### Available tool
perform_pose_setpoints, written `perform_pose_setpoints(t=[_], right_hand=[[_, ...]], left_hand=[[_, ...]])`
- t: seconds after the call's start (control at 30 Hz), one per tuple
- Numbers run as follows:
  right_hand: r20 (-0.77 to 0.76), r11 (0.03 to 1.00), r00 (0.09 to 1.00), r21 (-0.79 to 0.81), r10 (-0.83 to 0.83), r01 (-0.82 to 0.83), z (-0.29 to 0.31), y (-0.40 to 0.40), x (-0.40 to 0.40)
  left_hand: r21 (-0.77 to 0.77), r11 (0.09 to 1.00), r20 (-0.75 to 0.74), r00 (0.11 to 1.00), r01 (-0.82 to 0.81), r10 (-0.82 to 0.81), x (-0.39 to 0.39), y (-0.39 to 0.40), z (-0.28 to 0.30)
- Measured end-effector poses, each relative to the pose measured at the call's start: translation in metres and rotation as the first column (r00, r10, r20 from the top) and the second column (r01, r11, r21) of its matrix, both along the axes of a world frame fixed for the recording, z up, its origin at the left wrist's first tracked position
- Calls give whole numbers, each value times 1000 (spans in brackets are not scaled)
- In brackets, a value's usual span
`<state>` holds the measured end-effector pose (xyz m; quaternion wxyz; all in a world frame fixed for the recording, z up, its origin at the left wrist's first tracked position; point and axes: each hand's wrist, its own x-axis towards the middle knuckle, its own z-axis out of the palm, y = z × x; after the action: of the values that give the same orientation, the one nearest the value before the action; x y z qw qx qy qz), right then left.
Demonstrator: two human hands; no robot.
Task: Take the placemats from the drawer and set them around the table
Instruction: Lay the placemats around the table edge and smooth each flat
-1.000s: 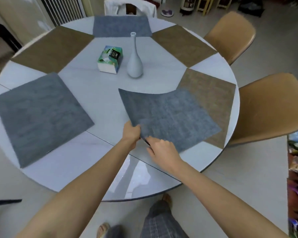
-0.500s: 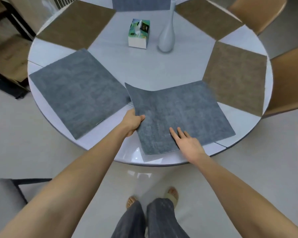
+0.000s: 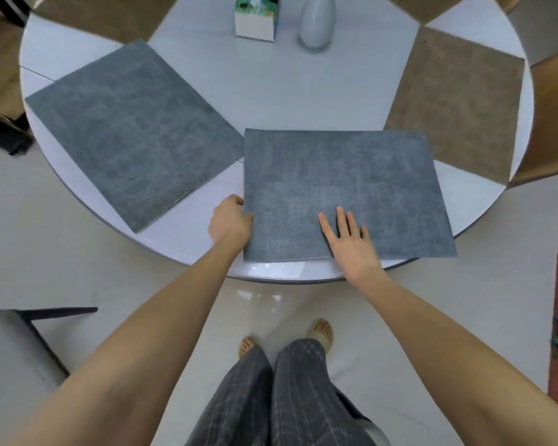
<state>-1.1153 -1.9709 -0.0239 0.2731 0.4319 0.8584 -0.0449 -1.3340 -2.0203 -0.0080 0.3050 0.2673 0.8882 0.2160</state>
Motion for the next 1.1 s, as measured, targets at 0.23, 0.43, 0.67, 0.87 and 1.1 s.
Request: perform_pose_setpoints(t=[0.23, 0.43, 0.67, 0.87, 1.1], right_hand=[[-41, 999, 999, -45, 26, -28, 4, 12, 14], [-75, 997, 997, -81, 12, -18, -1, 12, 18], [-105, 980, 992, -191, -71, 50, -2, 15, 19], [-114, 959, 988, -275, -100, 66, 5, 19, 18], [-495, 913, 784, -342, -375, 220, 14, 31, 43]], left_hand=[[-94, 992, -153, 984, 80, -94, 4, -16, -11], [-37, 997, -44, 997, 63, -64, 7, -23, -17], [-44, 996, -34, 996, 83, -84, 8, -23, -18], [-34, 996, -39, 995, 86, -87, 7, -23, -18], [-17, 988, -173, 973, 153, -154, 23, -20, -8]])
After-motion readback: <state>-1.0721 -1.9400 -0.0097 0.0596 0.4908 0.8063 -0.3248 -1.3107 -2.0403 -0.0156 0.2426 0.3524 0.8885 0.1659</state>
